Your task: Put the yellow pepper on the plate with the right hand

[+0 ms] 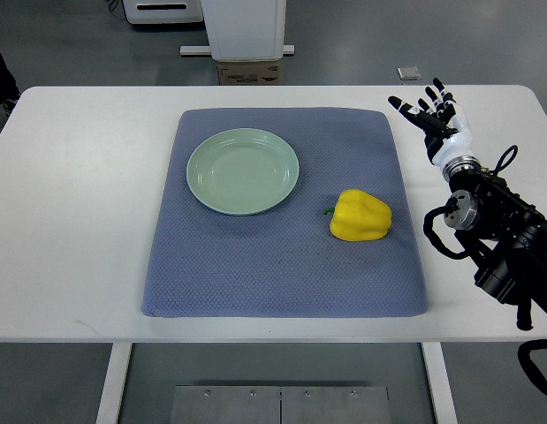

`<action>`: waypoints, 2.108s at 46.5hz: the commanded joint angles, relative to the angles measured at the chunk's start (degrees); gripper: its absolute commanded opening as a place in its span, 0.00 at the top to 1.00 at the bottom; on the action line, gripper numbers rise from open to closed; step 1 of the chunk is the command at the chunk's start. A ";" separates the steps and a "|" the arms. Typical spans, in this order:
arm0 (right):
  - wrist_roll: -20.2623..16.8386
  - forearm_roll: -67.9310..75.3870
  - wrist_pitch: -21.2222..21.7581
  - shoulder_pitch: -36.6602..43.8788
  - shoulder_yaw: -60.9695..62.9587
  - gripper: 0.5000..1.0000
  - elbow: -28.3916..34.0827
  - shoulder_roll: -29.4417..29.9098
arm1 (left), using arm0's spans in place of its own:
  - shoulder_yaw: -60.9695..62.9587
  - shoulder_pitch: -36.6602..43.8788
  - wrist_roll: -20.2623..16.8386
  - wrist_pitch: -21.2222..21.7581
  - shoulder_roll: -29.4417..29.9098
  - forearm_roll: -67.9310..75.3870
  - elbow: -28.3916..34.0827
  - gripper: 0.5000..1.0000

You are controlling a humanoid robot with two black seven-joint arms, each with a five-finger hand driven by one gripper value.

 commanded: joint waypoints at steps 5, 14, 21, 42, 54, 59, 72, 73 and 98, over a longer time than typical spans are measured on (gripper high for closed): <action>0.02 0.03 -0.05 -0.12 -0.01 0.00 -0.06 0.08 | 0.00 -0.09 0.00 -0.01 0.00 0.03 -0.01 0.00; 0.02 0.03 0.03 -0.12 -0.01 0.00 0.02 0.08 | 0.00 -0.09 0.00 -0.01 0.00 -0.06 0.00 0.00; 0.02 0.03 0.03 -0.04 -0.01 0.00 -0.06 0.08 | 0.00 -0.09 0.00 -0.09 0.00 0.03 -0.01 0.00; 0.02 0.03 0.03 -0.04 -0.01 0.00 0.02 0.00 | 0.00 0.26 0.00 -0.01 0.00 -0.06 0.08 0.00; -0.07 0.03 0.03 0.05 -0.01 0.00 0.02 -0.09 | 0.00 0.26 0.00 -0.09 0.00 -0.06 0.08 0.00; 0.02 0.03 0.03 0.05 -0.01 0.00 0.02 0.00 | 0.00 0.26 0.00 -0.09 0.00 -0.06 0.08 0.00; 0.19 -0.06 0.12 -0.12 -0.19 0.00 0.02 -0.09 | 0.00 0.26 0.00 -0.09 0.00 -0.06 0.08 0.00; 0.19 -0.06 0.12 -0.21 -0.27 0.00 0.02 -0.09 | 0.00 0.26 0.00 -0.01 0.00 -0.06 0.08 0.00; -0.51 -0.06 3.46 -0.30 -0.10 0.00 0.46 -1.32 | 0.00 0.26 0.00 -0.09 0.00 -0.06 -0.01 0.00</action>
